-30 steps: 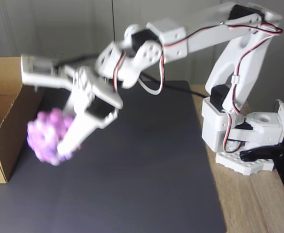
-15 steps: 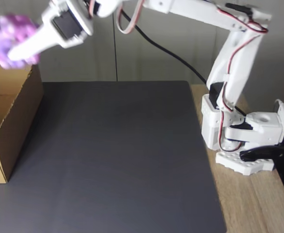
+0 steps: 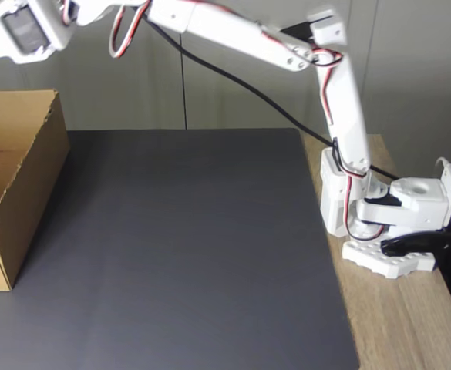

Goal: Grasp a ball and put it in the box.

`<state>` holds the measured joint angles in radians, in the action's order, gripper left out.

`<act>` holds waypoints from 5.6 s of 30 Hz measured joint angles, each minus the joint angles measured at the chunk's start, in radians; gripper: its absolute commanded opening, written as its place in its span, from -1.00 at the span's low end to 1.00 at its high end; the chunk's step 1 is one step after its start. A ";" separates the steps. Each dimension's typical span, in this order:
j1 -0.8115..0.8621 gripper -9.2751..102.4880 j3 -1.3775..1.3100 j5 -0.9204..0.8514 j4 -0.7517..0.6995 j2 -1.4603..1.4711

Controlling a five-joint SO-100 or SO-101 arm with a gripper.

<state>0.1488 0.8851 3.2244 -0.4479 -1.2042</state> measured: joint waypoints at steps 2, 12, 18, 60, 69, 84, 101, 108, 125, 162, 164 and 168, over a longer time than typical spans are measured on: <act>0.011 -0.53 -0.002 0.002 0.046 0.043; 0.087 -0.58 -0.189 0.005 0.176 0.308; 0.133 -0.54 -0.377 0.005 0.143 0.476; 0.146 -0.42 -0.397 0.078 -0.502 0.304; 0.124 -0.43 -0.403 0.196 -0.788 0.132; 0.127 -0.42 -0.210 0.215 -0.865 -0.163; 0.084 -0.42 0.877 0.215 -0.445 -0.850; 0.109 -0.41 1.210 0.178 -0.321 -1.106; 0.187 -0.55 1.680 0.115 -0.270 -1.513; 0.146 -0.68 2.264 0.077 -0.374 -1.922; 0.146 -0.69 2.264 0.075 -0.417 -1.922; 0.137 -0.71 2.264 -0.041 -0.459 -1.922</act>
<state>0.2853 3.1493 3.1830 -0.9066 -3.1263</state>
